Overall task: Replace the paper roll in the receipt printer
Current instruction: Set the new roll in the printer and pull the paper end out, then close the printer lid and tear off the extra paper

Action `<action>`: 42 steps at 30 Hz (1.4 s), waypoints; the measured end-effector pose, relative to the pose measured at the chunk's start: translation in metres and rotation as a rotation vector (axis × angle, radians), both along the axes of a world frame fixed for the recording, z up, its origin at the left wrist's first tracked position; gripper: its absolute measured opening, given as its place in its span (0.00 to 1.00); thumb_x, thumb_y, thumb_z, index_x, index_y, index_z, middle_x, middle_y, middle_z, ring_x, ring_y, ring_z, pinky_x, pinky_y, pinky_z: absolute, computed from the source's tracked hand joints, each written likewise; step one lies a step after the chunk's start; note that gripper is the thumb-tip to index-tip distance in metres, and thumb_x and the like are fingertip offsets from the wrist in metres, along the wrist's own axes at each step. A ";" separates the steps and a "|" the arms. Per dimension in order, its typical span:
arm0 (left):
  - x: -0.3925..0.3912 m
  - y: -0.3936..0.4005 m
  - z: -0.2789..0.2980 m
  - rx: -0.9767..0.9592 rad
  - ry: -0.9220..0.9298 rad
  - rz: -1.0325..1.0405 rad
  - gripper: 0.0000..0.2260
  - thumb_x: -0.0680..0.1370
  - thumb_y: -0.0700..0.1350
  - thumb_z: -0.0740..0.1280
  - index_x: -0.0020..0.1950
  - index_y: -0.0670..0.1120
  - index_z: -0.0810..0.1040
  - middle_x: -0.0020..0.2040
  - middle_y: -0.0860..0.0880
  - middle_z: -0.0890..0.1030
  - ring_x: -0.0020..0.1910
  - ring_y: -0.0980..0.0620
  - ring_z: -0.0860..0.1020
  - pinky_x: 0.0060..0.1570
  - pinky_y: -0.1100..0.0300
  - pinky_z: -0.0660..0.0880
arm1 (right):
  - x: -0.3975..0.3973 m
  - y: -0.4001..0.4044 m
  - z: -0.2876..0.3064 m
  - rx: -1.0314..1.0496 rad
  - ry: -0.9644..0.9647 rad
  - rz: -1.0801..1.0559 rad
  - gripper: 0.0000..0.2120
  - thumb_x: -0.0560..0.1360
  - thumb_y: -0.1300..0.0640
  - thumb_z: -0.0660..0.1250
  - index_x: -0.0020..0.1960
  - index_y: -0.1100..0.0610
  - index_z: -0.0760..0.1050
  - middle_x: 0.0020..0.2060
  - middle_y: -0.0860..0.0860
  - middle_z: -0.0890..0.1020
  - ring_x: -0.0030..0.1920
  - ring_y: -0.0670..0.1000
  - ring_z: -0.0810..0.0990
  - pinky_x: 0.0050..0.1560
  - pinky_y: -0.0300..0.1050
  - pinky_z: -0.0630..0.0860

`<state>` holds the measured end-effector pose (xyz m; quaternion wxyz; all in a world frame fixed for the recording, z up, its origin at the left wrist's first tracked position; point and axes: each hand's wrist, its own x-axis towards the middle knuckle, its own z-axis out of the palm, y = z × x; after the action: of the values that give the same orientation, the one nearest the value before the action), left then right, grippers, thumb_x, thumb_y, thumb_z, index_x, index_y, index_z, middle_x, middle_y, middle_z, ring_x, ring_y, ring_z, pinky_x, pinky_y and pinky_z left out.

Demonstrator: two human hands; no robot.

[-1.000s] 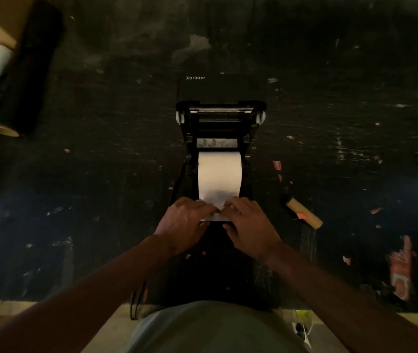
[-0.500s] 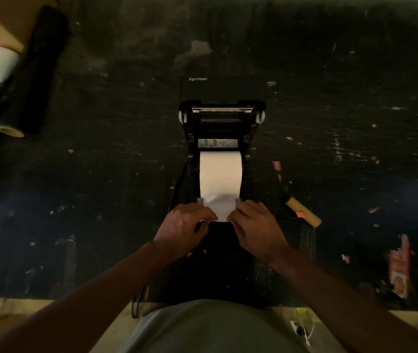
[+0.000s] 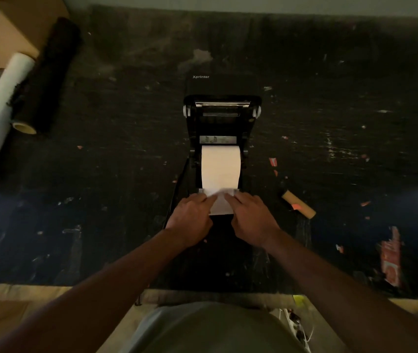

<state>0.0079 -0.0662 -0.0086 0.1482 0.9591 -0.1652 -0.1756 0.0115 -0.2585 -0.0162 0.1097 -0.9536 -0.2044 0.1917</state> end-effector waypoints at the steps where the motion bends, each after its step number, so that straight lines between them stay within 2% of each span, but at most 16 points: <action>1: 0.003 -0.004 -0.001 0.064 0.026 -0.011 0.31 0.77 0.44 0.68 0.80 0.46 0.65 0.70 0.42 0.76 0.68 0.42 0.74 0.68 0.47 0.73 | 0.003 0.002 0.000 -0.035 0.032 0.007 0.36 0.76 0.56 0.67 0.82 0.58 0.61 0.75 0.58 0.71 0.73 0.59 0.70 0.72 0.54 0.67; 4: 0.010 -0.012 -0.001 0.185 0.094 -0.018 0.33 0.79 0.47 0.67 0.82 0.44 0.60 0.75 0.40 0.71 0.72 0.40 0.71 0.70 0.45 0.70 | 0.009 0.005 0.003 -0.092 0.095 0.017 0.37 0.78 0.54 0.67 0.83 0.58 0.57 0.77 0.59 0.69 0.75 0.60 0.69 0.74 0.57 0.65; 8: 0.019 -0.017 0.001 0.253 0.133 -0.022 0.33 0.79 0.53 0.67 0.81 0.45 0.61 0.73 0.39 0.72 0.70 0.39 0.73 0.68 0.44 0.72 | 0.012 0.011 0.009 -0.165 0.107 0.036 0.40 0.78 0.52 0.67 0.84 0.59 0.53 0.77 0.59 0.68 0.76 0.60 0.68 0.73 0.57 0.64; 12: 0.021 -0.018 0.005 0.272 0.158 -0.076 0.31 0.79 0.53 0.67 0.79 0.45 0.64 0.71 0.39 0.74 0.68 0.40 0.75 0.66 0.45 0.74 | 0.009 0.014 0.017 -0.206 0.114 0.033 0.38 0.76 0.52 0.69 0.81 0.58 0.59 0.75 0.59 0.70 0.73 0.60 0.72 0.72 0.58 0.66; 19: -0.007 -0.001 0.005 0.122 0.181 -0.054 0.31 0.79 0.49 0.66 0.81 0.45 0.64 0.70 0.40 0.75 0.69 0.40 0.73 0.69 0.46 0.71 | -0.007 0.005 0.025 -0.131 0.148 0.025 0.30 0.74 0.53 0.70 0.74 0.56 0.70 0.65 0.56 0.77 0.66 0.58 0.77 0.67 0.57 0.68; 24: -0.031 0.005 0.010 0.034 0.214 -0.063 0.30 0.78 0.47 0.70 0.80 0.48 0.66 0.70 0.42 0.76 0.69 0.43 0.74 0.69 0.48 0.71 | -0.024 0.003 0.024 -0.100 0.212 0.010 0.32 0.72 0.56 0.72 0.76 0.53 0.70 0.67 0.54 0.78 0.68 0.57 0.76 0.70 0.59 0.69; 27: -0.038 0.011 0.019 -0.122 0.222 -0.022 0.27 0.76 0.48 0.73 0.74 0.50 0.72 0.66 0.46 0.78 0.66 0.46 0.77 0.67 0.47 0.74 | -0.028 -0.004 0.029 0.002 0.284 -0.021 0.37 0.71 0.55 0.74 0.79 0.49 0.67 0.66 0.52 0.76 0.67 0.55 0.75 0.70 0.57 0.70; 29: -0.033 0.019 0.029 -0.256 0.179 0.078 0.22 0.75 0.47 0.75 0.69 0.52 0.76 0.61 0.49 0.80 0.60 0.51 0.80 0.62 0.50 0.78 | -0.020 -0.013 0.037 0.145 0.294 -0.090 0.33 0.71 0.53 0.76 0.75 0.47 0.72 0.61 0.50 0.78 0.61 0.52 0.79 0.64 0.55 0.76; 32: 0.002 0.033 0.050 -0.439 0.062 0.313 0.15 0.78 0.42 0.72 0.64 0.51 0.79 0.53 0.52 0.82 0.50 0.58 0.82 0.50 0.62 0.81 | 0.016 -0.027 0.055 0.389 0.218 -0.310 0.17 0.76 0.53 0.75 0.64 0.48 0.80 0.49 0.42 0.81 0.46 0.39 0.80 0.54 0.48 0.82; 33: 0.020 0.037 0.059 -0.486 0.005 0.409 0.12 0.80 0.41 0.70 0.63 0.49 0.80 0.51 0.52 0.83 0.47 0.58 0.82 0.45 0.67 0.79 | 0.033 -0.031 0.062 0.445 0.152 -0.395 0.12 0.77 0.54 0.74 0.60 0.49 0.81 0.46 0.41 0.81 0.45 0.36 0.79 0.51 0.42 0.80; 35: 0.061 0.044 0.077 -0.572 -0.103 0.569 0.10 0.81 0.41 0.67 0.61 0.49 0.81 0.48 0.53 0.83 0.42 0.58 0.81 0.38 0.68 0.76 | 0.073 -0.034 0.075 0.532 -0.034 -0.565 0.07 0.79 0.53 0.71 0.57 0.50 0.80 0.45 0.41 0.82 0.45 0.36 0.79 0.45 0.32 0.74; 38: 0.121 0.044 0.102 -0.612 -0.238 0.677 0.12 0.82 0.44 0.65 0.64 0.49 0.80 0.50 0.54 0.82 0.46 0.55 0.80 0.46 0.65 0.72 | 0.131 -0.029 0.101 0.629 -0.226 -0.741 0.14 0.81 0.50 0.68 0.64 0.54 0.77 0.39 0.40 0.80 0.39 0.35 0.78 0.36 0.22 0.70; 39: 0.139 0.042 0.109 -0.601 -0.251 0.698 0.14 0.81 0.46 0.65 0.66 0.48 0.79 0.51 0.54 0.81 0.49 0.55 0.78 0.49 0.66 0.70 | 0.148 -0.025 0.109 0.640 -0.226 -0.756 0.18 0.81 0.49 0.67 0.68 0.56 0.75 0.40 0.41 0.81 0.40 0.36 0.78 0.38 0.20 0.70; 40: 0.155 0.040 0.115 -0.587 -0.225 0.711 0.16 0.81 0.47 0.64 0.69 0.48 0.78 0.52 0.53 0.80 0.51 0.55 0.77 0.50 0.65 0.69 | 0.162 -0.020 0.117 0.632 -0.194 -0.749 0.23 0.82 0.47 0.66 0.73 0.56 0.72 0.47 0.45 0.83 0.46 0.41 0.82 0.45 0.22 0.72; 41: 0.167 0.037 0.119 -0.587 -0.161 0.705 0.18 0.81 0.49 0.64 0.71 0.49 0.76 0.54 0.51 0.80 0.53 0.53 0.78 0.53 0.63 0.70 | 0.174 -0.016 0.121 0.606 -0.154 -0.724 0.26 0.82 0.45 0.64 0.76 0.56 0.70 0.57 0.51 0.84 0.57 0.49 0.83 0.58 0.31 0.75; 42: 0.175 0.033 0.122 -0.603 -0.075 0.686 0.19 0.81 0.50 0.63 0.72 0.49 0.75 0.57 0.48 0.82 0.56 0.48 0.79 0.55 0.58 0.72 | 0.182 -0.012 0.123 0.573 -0.118 -0.696 0.27 0.83 0.44 0.62 0.78 0.56 0.68 0.66 0.55 0.80 0.66 0.55 0.79 0.67 0.43 0.73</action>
<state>0.1827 -0.0330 0.1131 0.4640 0.8782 0.1131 -0.0254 0.1933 -0.2702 0.1071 0.4151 -0.9061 0.0776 0.0243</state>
